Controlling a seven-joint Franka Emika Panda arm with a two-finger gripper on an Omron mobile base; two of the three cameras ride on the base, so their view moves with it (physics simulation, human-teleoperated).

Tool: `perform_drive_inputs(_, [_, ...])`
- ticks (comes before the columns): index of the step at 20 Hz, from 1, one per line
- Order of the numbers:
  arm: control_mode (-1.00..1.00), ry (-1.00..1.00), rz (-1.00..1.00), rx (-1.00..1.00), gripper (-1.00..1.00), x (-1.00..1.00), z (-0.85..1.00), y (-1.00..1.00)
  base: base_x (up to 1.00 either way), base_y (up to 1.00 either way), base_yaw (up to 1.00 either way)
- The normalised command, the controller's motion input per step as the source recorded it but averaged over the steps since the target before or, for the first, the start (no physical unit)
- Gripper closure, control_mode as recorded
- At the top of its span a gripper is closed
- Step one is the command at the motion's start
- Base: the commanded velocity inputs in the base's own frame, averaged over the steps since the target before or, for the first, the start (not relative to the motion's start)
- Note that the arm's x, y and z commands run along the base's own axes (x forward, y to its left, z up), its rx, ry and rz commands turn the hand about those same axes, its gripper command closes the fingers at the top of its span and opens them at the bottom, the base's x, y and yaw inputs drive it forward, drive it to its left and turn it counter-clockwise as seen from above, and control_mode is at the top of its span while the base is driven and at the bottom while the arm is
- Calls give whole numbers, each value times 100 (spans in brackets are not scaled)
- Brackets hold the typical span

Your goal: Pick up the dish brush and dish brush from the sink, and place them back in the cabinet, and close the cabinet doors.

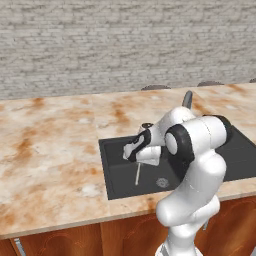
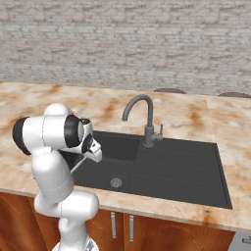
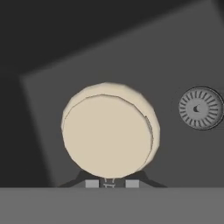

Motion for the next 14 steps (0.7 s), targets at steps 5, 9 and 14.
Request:
perform_drive_inputs(5, [-100,0,0,-1,100,-60,53,-25,0,0,0])
perform_drive_inputs(9, [-100,0,0,0,100,-64,64,-6,0,0,0])
perform_drive_inputs(14, [-100,4,0,0,100,-41,63,-4,0,0,0])
